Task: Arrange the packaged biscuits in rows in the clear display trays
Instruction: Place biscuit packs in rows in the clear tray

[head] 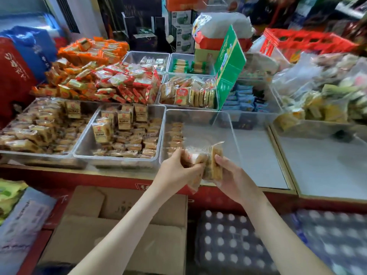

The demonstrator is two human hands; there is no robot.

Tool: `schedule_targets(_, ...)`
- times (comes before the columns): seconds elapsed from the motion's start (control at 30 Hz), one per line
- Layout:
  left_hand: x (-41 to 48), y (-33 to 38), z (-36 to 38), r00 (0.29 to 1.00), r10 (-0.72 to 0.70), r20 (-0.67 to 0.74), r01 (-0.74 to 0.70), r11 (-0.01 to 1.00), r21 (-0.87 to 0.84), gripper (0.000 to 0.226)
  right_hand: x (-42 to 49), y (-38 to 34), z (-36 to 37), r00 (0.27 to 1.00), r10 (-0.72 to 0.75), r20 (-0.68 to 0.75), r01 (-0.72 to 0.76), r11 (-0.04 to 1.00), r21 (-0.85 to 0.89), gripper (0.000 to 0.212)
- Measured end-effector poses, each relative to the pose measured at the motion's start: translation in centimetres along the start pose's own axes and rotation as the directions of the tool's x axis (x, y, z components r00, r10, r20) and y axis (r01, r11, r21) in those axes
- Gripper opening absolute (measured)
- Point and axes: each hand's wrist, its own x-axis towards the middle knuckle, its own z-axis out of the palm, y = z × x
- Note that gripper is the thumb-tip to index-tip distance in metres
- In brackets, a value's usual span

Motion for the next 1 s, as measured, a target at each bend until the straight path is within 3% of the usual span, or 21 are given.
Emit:
schedule_targets(0.07,0.2,0.1,0.3,0.979,-0.177,0.106,0.198,0.948,-0.249,0.032,-0.1,-0.1,-0.9,1.0,0.009,0.023,-0.008,0.999,-0.047,0.039)
schedule_targets(0.13,0.2,0.2,0.3,0.927,-0.298,0.23,0.373,0.806,-0.46,0.03,0.0,0.0,-1.5,0.998,0.064,-0.021,-0.065,0.997,-0.036,0.052)
schedule_targets(0.2,0.4,-0.1,0.3,0.891,-0.356,0.281,0.453,0.678,-0.578,0.029,0.1,0.0,-1.7,0.992,0.096,-0.081,-0.097,0.995,-0.015,0.054)
schedule_targets(0.33,0.6,-0.6,-0.4,0.814,-0.439,0.38,0.566,0.453,-0.689,0.045,0.6,-0.2,-0.4,0.952,0.125,-0.28,-0.102,0.99,0.094,0.028)
schedule_targets(0.4,0.5,-0.6,-1.1,0.77,-0.437,0.464,0.617,0.327,-0.716,0.059,1.0,-0.2,0.6,0.914,0.193,-0.356,-0.115,0.966,0.231,0.03)
schedule_targets(0.5,0.4,-1.0,-2.4,0.748,-0.417,0.516,0.637,0.236,-0.734,0.068,1.4,0.0,2.4,0.901,0.255,-0.351,-0.142,0.938,0.317,0.042)
schedule_targets(0.67,0.3,-2.4,-5.1,0.762,-0.394,0.513,0.625,0.244,-0.742,0.071,2.1,0.7,5.1,0.942,0.201,-0.268,-0.079,0.911,0.405,0.053)
schedule_targets(0.8,0.3,-3.4,-7.4,0.795,-0.327,0.512,0.598,0.274,-0.753,0.068,2.4,1.4,6.7,0.964,0.118,-0.236,-0.015,0.918,0.397,0.039)
schedule_targets(1.0,0.9,-5.2,-9.5,0.891,-0.21,0.403,0.449,0.545,-0.708,0.031,3.0,2.8,8.4,0.951,0.067,-0.303,-0.001,0.977,0.213,0.026)
